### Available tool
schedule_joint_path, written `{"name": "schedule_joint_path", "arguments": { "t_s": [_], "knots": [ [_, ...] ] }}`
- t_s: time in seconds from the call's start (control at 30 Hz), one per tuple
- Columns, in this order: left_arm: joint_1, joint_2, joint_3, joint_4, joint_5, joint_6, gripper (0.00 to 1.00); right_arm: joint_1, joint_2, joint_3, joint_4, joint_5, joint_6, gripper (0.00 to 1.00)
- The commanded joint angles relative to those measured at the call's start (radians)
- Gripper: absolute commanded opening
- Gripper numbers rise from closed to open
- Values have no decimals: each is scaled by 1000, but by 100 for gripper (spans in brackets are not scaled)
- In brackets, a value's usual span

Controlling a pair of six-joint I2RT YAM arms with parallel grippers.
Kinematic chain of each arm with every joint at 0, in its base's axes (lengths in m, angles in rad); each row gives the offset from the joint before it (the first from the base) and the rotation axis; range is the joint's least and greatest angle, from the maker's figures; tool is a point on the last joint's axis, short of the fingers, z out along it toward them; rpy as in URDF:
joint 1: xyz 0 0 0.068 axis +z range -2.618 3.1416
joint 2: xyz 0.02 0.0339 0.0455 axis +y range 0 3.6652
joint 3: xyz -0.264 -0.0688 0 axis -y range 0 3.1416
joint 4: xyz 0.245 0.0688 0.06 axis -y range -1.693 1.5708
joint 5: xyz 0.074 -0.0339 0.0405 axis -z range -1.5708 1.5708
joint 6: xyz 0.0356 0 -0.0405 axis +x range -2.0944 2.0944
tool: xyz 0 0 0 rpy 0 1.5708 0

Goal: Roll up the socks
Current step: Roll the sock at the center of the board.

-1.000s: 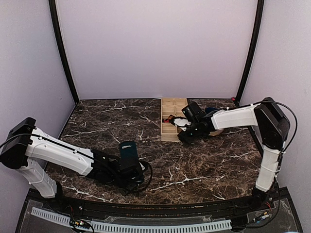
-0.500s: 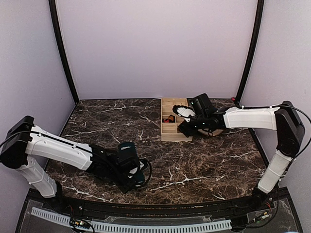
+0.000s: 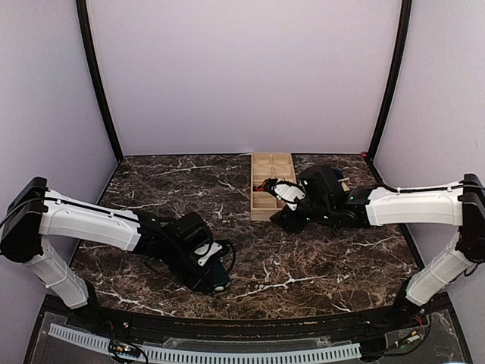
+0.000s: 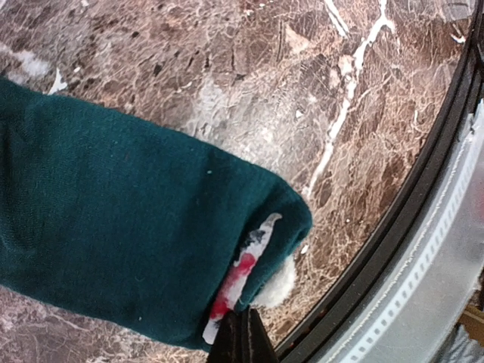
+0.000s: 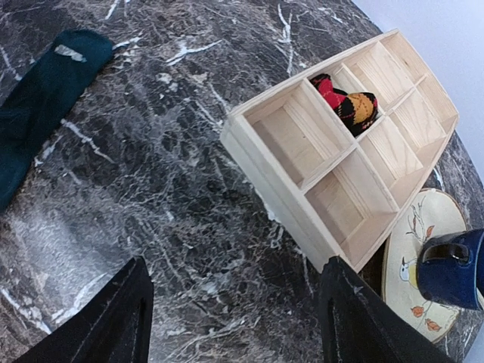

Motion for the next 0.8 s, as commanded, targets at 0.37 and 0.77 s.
{"name": "schedule_joint_path", "arguments": {
  "t_s": [0.37, 0.77],
  "knots": [
    [136, -60, 20, -66, 250, -23, 0, 342, -183, -165, 101, 98, 118, 69],
    [195, -24, -3, -69, 352, -2, 0, 521, -50, -138, 167, 165, -37, 70]
  ]
}}
